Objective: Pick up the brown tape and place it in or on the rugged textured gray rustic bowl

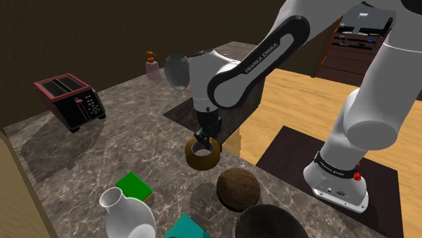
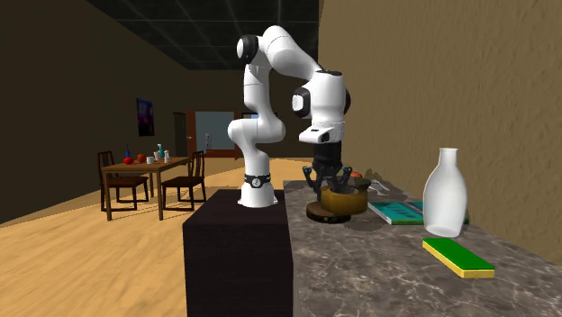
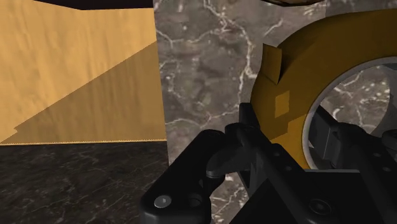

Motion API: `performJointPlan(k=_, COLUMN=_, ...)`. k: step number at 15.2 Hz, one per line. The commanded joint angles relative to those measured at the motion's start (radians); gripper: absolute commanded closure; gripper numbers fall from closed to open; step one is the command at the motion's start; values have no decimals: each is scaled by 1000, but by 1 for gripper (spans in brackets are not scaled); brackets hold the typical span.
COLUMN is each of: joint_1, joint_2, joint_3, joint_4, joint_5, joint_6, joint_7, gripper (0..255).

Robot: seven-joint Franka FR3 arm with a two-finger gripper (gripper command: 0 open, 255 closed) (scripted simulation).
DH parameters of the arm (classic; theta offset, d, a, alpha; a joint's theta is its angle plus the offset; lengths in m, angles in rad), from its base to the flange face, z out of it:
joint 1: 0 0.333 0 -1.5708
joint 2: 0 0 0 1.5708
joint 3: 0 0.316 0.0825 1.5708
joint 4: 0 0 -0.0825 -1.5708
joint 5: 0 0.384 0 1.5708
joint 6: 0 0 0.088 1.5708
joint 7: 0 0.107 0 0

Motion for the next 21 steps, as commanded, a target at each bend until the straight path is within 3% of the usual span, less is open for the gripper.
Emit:
performJointPlan(k=1, joint_1=1, joint_2=-24, joint_3=1, joint_4=5, joint_5=11, joint_6=-28, joint_7=-4, gripper=255)
performJointPlan(k=16, joint_1=0, joint_2=-149, joint_3=-11, joint_4=91, joint_5=51, joint_6=-233, joint_7=-27, gripper=255)
performJointPlan(k=21, joint_1=61, joint_2=-295, joint_3=29, joint_4=-38, joint_5=135, joint_6=-235, joint_7=15, gripper=255)
